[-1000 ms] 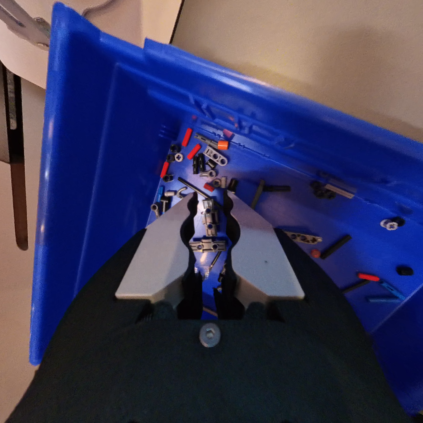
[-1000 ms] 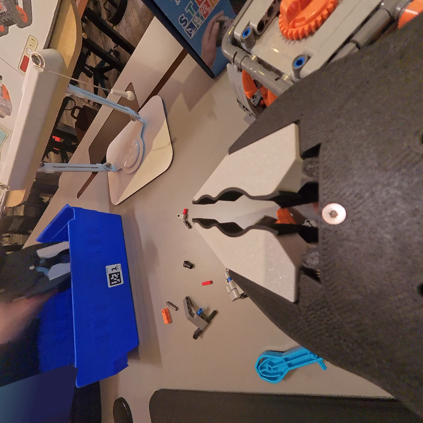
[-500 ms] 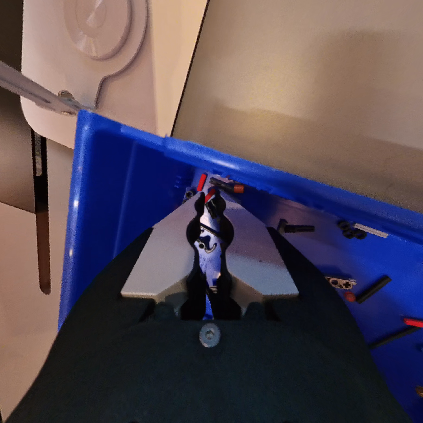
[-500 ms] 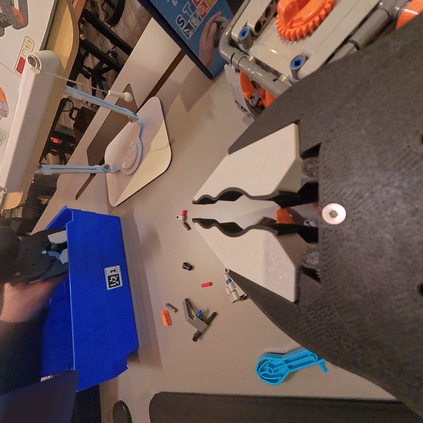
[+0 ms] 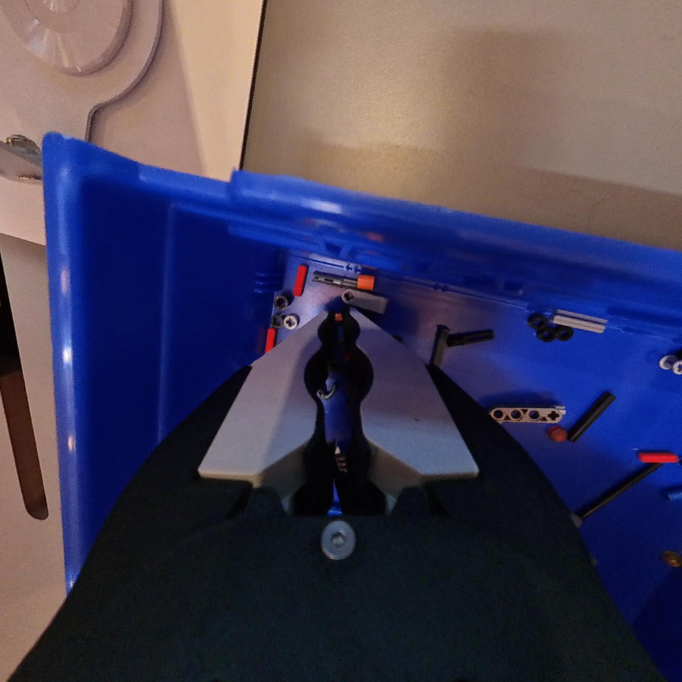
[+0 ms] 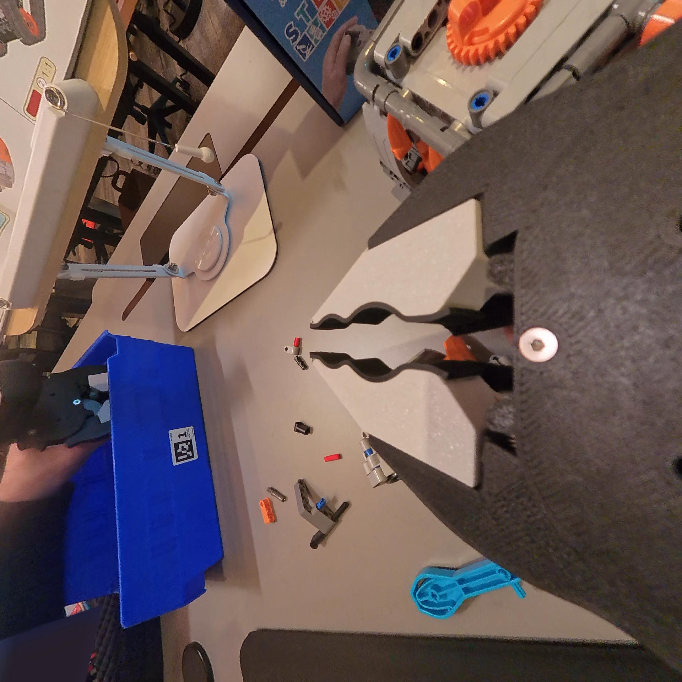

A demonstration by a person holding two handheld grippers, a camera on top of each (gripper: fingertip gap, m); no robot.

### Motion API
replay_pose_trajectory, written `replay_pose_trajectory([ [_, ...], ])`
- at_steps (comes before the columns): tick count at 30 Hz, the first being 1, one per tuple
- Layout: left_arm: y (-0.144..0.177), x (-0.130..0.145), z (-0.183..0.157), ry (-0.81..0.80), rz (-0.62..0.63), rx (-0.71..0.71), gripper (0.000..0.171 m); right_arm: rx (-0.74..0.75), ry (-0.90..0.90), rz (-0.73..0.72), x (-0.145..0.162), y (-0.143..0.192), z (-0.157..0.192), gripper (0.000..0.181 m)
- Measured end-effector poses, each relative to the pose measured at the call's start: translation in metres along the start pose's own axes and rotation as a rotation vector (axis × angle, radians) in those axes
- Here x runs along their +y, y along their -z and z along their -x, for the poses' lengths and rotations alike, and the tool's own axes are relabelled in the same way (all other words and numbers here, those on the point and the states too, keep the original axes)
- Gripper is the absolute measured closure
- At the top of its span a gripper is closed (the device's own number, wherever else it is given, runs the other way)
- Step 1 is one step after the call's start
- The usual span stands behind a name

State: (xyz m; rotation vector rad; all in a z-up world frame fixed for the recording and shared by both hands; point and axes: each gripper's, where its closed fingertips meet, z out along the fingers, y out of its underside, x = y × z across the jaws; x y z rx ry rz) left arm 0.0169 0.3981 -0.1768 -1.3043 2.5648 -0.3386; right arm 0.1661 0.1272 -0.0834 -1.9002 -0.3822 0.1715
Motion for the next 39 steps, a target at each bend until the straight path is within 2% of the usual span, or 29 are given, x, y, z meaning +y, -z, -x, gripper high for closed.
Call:
replay_pose_trajectory([
  [3, 0.005, 0.006, 0.007, 0.007, 0.006, -0.029, 0.169, 0.004, -0.003, -0.005, -0.001, 0.001, -0.001, 0.172],
  [6, 0.019, 0.000, 0.017, 0.055, -0.084, -0.056, 0.169, 0.003, -0.007, -0.008, -0.001, 0.001, -0.002, 0.172],
  [9, 0.023, -0.009, 0.021, 0.026, -0.140, -0.095, 0.160, -0.002, -0.006, 0.001, 0.001, -0.001, -0.001, 0.172],
  [12, 0.012, -0.012, 0.021, -0.028, -0.106, -0.125, 0.147, 0.001, -0.008, 0.004, 0.002, -0.001, -0.002, 0.172],
  [16, -0.002, -0.011, 0.020, -0.042, -0.071, -0.120, 0.146, 0.006, -0.011, -0.002, 0.001, 0.001, -0.003, 0.172],
  [22, -0.002, -0.016, 0.022, -0.013, -0.091, -0.087, 0.153, -0.001, -0.003, 0.000, 0.001, 0.000, -0.001, 0.172],
  [27, -0.002, -0.022, 0.021, -0.060, -0.122, -0.108, 0.162, 0.004, 0.002, -0.013, -0.003, 0.003, -0.001, 0.172],
  [30, -0.002, -0.028, 0.016, -0.066, -0.164, -0.087, 0.159, 0.000, 0.007, -0.017, -0.005, 0.003, 0.001, 0.172],
  [32, -0.004, -0.027, 0.016, -0.077, -0.145, -0.092, 0.159, -0.003, 0.012, -0.016, -0.005, 0.003, 0.002, 0.172],
  [34, -0.006, -0.030, 0.013, -0.042, -0.172, -0.055, 0.157, -0.004, 0.016, -0.019, -0.006, 0.004, 0.003, 0.172],
  [36, -0.009, -0.027, 0.010, -0.019, -0.162, -0.015, 0.167, -0.002, 0.017, -0.024, -0.007, 0.005, 0.003, 0.172],
  [39, -0.010, -0.027, 0.009, 0.056, -0.187, 0.031, 0.169, -0.003, 0.019, -0.028, -0.009, 0.006, 0.003, 0.172],
])
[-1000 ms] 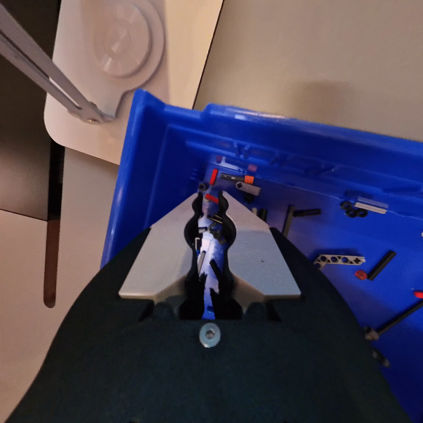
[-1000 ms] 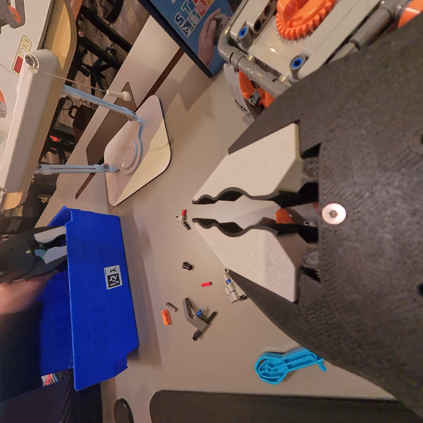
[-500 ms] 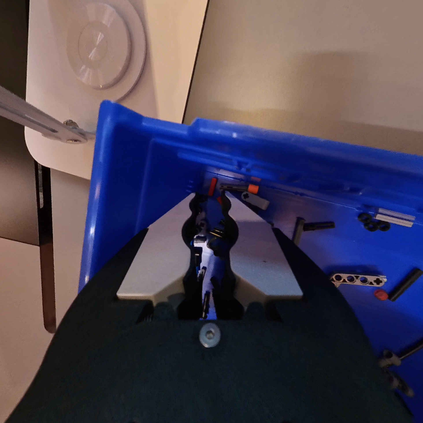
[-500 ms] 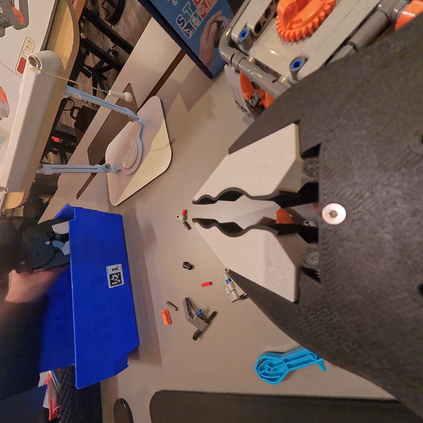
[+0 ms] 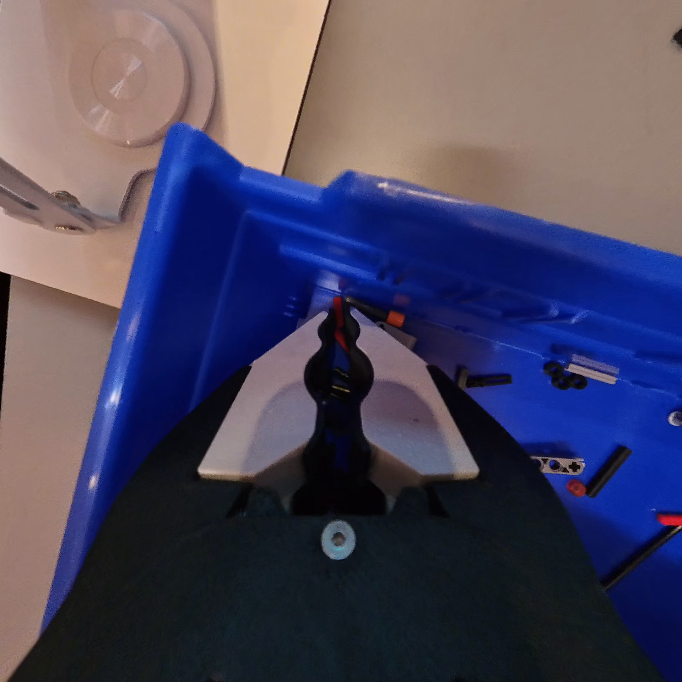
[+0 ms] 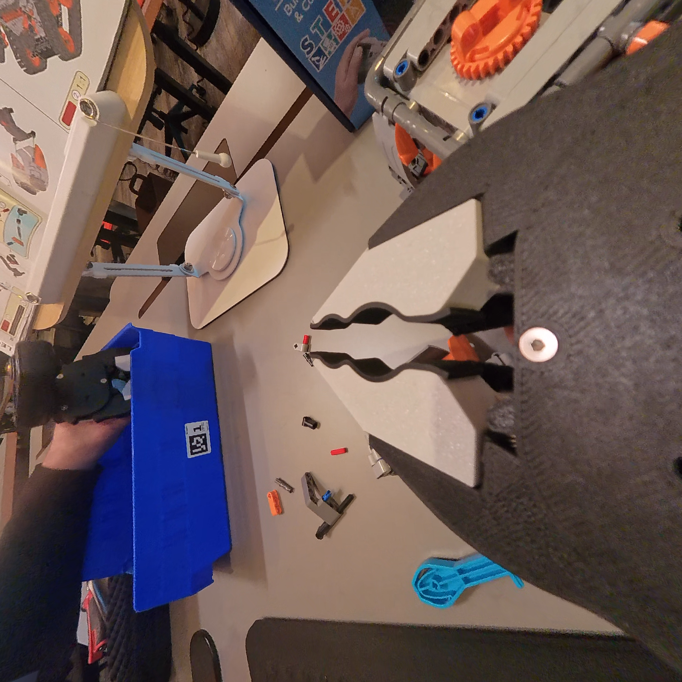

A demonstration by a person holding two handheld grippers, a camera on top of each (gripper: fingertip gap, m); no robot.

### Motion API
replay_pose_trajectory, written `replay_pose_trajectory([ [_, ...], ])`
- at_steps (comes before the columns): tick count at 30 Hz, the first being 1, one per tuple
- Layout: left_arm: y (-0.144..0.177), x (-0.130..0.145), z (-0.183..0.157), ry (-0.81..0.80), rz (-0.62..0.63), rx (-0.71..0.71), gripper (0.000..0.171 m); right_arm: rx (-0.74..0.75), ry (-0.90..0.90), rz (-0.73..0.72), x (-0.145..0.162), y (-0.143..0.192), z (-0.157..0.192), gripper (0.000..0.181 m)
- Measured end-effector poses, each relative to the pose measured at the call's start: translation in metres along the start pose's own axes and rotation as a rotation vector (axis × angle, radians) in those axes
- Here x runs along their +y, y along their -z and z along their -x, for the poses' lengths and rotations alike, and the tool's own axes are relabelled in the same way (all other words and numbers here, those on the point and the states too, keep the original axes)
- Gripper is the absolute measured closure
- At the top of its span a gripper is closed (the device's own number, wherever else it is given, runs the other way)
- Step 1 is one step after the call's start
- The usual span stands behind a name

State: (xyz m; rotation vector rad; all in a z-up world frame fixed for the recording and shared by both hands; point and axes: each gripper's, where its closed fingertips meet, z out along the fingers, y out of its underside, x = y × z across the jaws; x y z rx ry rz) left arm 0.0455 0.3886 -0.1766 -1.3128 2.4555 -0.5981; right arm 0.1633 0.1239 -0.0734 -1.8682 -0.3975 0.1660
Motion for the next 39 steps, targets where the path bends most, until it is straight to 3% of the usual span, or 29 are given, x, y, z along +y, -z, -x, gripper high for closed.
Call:
replay_pose_trajectory([
  [3, 0.001, 0.001, 0.001, 0.023, 0.001, -0.004, 0.169, 0.000, 0.003, -0.001, -0.001, 0.000, 0.000, 0.172],
  [9, 0.026, 0.033, -0.002, 0.038, 0.231, 0.025, 0.169, -0.001, -0.002, -0.002, 0.000, 0.000, 0.000, 0.172],
  [13, 0.050, 0.019, 0.010, 0.055, 0.109, -0.027, 0.168, -0.004, -0.010, 0.010, 0.004, -0.002, -0.001, 0.172],
  [26, 0.021, 0.031, 0.015, -0.051, 0.189, -0.080, 0.159, 0.002, -0.024, 0.029, 0.010, -0.005, -0.005, 0.172],
  [39, 0.017, 0.028, 0.012, -0.115, 0.188, -0.095, 0.166, 0.000, -0.010, 0.013, 0.004, -0.002, -0.002, 0.172],
])
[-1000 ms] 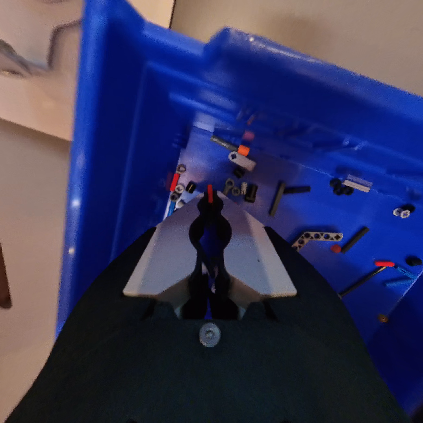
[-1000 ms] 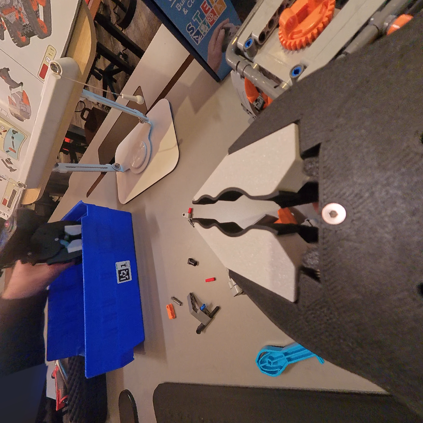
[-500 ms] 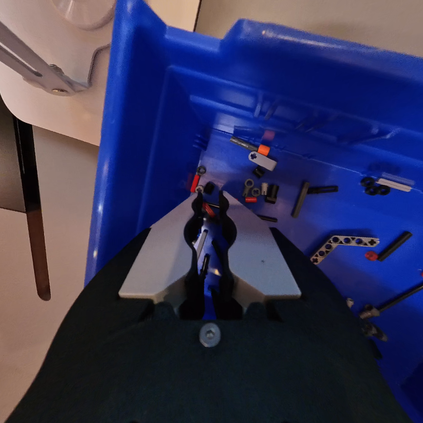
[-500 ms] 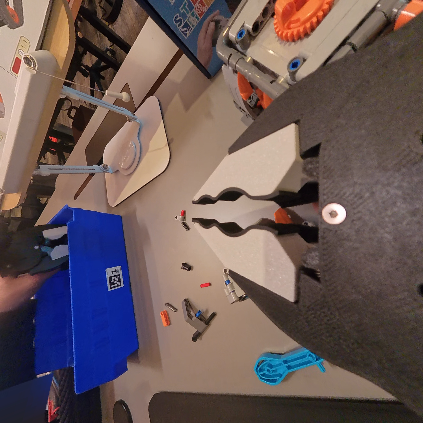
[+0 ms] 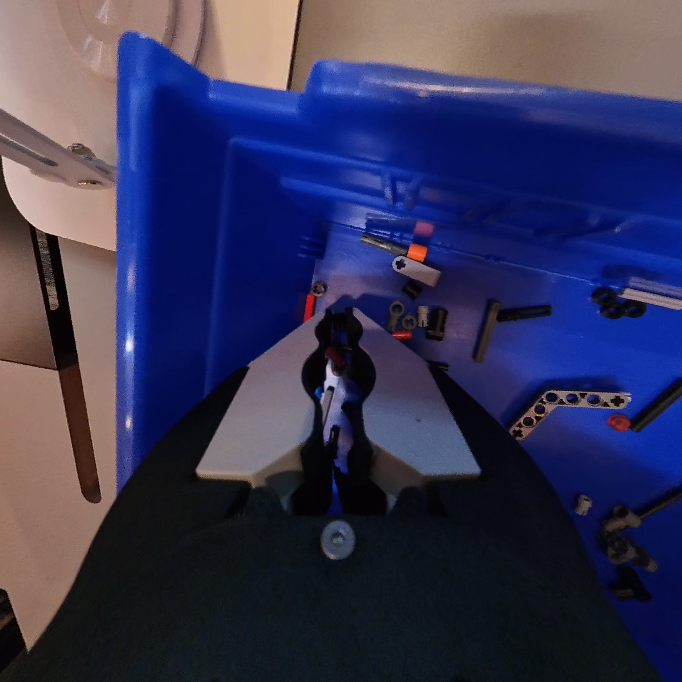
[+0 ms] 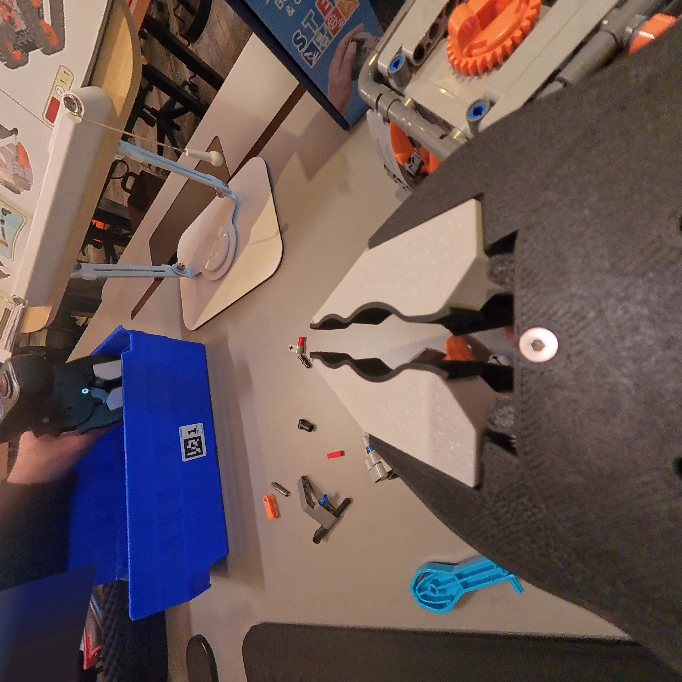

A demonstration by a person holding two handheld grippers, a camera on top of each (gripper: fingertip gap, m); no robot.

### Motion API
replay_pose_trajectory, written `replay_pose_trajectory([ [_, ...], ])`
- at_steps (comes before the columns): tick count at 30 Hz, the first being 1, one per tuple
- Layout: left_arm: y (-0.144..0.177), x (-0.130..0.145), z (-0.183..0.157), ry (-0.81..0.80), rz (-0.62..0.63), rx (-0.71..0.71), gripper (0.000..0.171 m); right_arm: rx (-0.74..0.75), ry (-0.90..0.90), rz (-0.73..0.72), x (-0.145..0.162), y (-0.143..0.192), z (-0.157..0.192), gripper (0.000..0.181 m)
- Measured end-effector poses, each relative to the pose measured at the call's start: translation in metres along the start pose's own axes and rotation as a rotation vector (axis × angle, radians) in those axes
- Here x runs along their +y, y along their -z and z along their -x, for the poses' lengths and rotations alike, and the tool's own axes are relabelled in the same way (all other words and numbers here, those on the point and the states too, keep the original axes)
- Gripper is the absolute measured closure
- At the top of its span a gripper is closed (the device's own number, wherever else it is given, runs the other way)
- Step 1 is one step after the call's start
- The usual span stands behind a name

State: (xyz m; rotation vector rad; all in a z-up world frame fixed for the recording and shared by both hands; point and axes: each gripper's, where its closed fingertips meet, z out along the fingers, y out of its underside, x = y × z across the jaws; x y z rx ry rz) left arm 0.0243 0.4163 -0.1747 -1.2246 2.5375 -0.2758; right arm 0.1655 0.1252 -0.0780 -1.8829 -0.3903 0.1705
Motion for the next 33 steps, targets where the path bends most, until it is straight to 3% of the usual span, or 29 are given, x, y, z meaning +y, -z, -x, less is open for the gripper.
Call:
replay_pose_trajectory([
  [6, 0.003, 0.001, -0.004, -0.016, -0.017, 0.003, 0.167, -0.001, -0.001, 0.000, 0.000, 0.000, 0.000, 0.172],
  [10, 0.028, -0.008, -0.006, -0.016, -0.099, -0.017, 0.167, -0.001, -0.003, -0.003, 0.000, 0.000, -0.001, 0.172],
  [17, 0.120, -0.063, -0.023, -0.049, -0.290, -0.090, 0.167, -0.004, 0.005, -0.009, -0.003, 0.001, 0.001, 0.172],
  [21, 0.147, -0.112, -0.063, -0.133, -0.305, -0.047, 0.167, -0.004, 0.014, -0.024, -0.008, 0.003, 0.003, 0.172],
  [26, 0.106, -0.158, -0.119, -0.298, -0.141, 0.016, 0.167, -0.003, 0.019, -0.033, -0.011, 0.005, 0.004, 0.172],
  [33, 0.032, -0.170, -0.174, -0.380, 0.035, 0.204, 0.167, -0.005, 0.038, -0.070, -0.022, 0.012, 0.008, 0.172],
])
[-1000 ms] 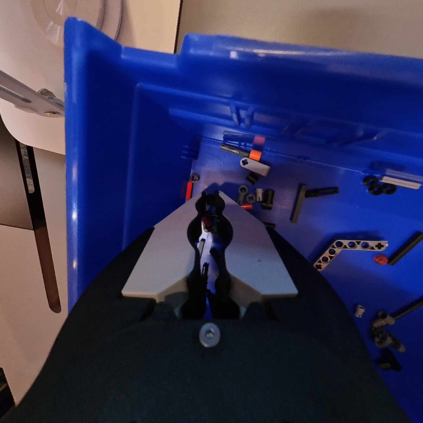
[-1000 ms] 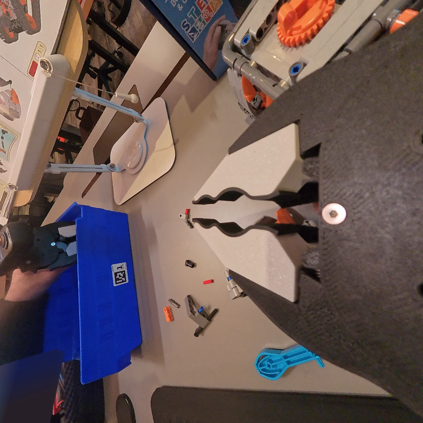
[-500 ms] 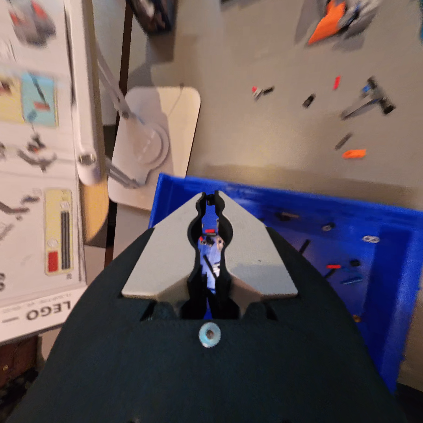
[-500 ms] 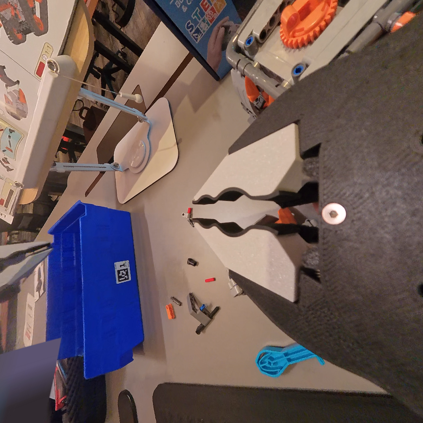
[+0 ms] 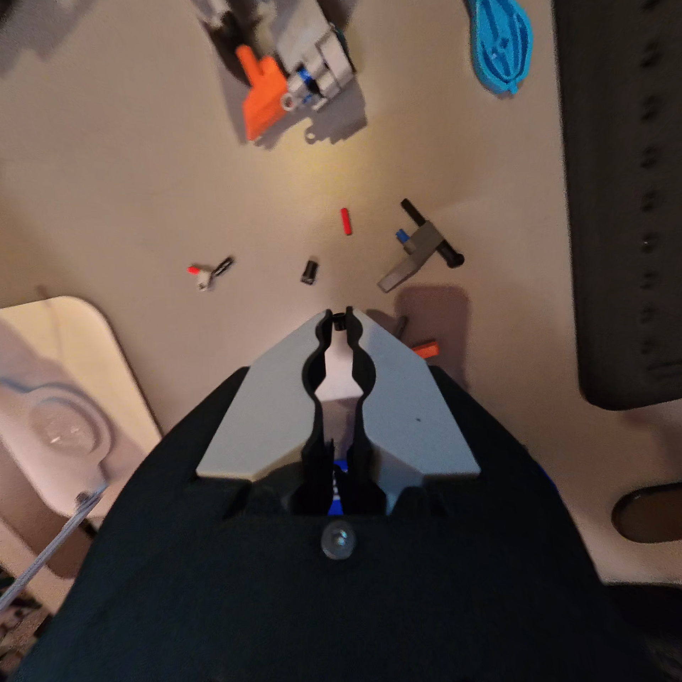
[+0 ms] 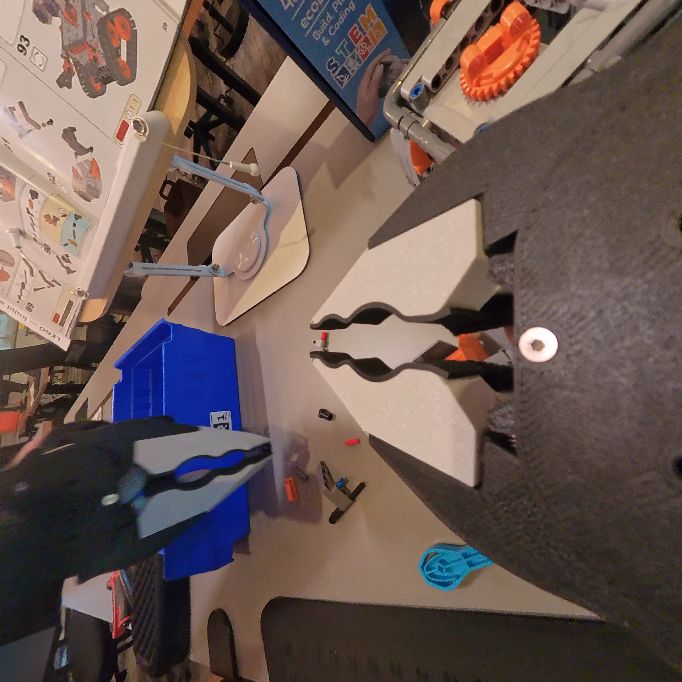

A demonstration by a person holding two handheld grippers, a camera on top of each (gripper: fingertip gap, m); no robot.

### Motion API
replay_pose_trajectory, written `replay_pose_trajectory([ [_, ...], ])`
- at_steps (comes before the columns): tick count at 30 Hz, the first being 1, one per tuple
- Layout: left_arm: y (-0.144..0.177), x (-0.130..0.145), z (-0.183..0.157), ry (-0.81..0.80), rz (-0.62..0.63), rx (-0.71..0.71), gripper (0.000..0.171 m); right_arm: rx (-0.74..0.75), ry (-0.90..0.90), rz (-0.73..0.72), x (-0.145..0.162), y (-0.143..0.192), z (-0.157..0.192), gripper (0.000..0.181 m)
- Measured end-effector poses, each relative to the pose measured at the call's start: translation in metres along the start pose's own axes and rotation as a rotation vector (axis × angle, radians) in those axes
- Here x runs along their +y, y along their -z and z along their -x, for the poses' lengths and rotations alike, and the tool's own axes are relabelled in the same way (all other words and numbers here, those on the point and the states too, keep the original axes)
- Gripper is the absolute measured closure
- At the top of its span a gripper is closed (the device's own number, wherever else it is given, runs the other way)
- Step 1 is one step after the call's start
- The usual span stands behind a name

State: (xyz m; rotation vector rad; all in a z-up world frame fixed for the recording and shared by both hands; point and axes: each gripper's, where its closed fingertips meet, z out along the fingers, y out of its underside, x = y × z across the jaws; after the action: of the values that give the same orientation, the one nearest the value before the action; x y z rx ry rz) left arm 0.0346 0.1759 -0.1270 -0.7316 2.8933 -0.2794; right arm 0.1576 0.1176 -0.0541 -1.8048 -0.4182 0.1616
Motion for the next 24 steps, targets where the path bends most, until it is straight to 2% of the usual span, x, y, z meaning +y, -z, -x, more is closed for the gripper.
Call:
replay_pose_trajectory([
  [6, -0.035, 0.002, -0.017, -0.003, 0.021, 0.095, 0.167, -0.013, 0.013, -0.008, -0.004, 0.001, 0.005, 0.172],
  [11, -0.048, 0.001, -0.023, 0.017, 0.004, 0.143, 0.166, -0.014, 0.012, -0.006, -0.003, 0.000, 0.005, 0.172],
  [14, -0.046, -0.004, -0.019, 0.038, -0.030, 0.134, 0.158, -0.012, 0.009, -0.004, -0.002, 0.000, 0.004, 0.172],
  [17, -0.033, -0.007, -0.010, 0.062, -0.073, 0.089, 0.150, -0.012, 0.006, 0.001, -0.001, -0.001, 0.003, 0.172],
  [21, 0.001, -0.006, 0.005, 0.105, -0.157, 0.013, 0.147, -0.011, 0.004, 0.003, 0.000, -0.001, 0.003, 0.172],
  [22, 0.012, -0.004, 0.010, 0.109, -0.185, -0.018, 0.151, -0.010, 0.005, 0.002, 0.000, 0.000, 0.003, 0.172],
  [24, 0.042, 0.000, 0.018, 0.118, -0.273, -0.069, 0.171, -0.008, 0.006, 0.000, -0.001, 0.000, 0.003, 0.172],
])
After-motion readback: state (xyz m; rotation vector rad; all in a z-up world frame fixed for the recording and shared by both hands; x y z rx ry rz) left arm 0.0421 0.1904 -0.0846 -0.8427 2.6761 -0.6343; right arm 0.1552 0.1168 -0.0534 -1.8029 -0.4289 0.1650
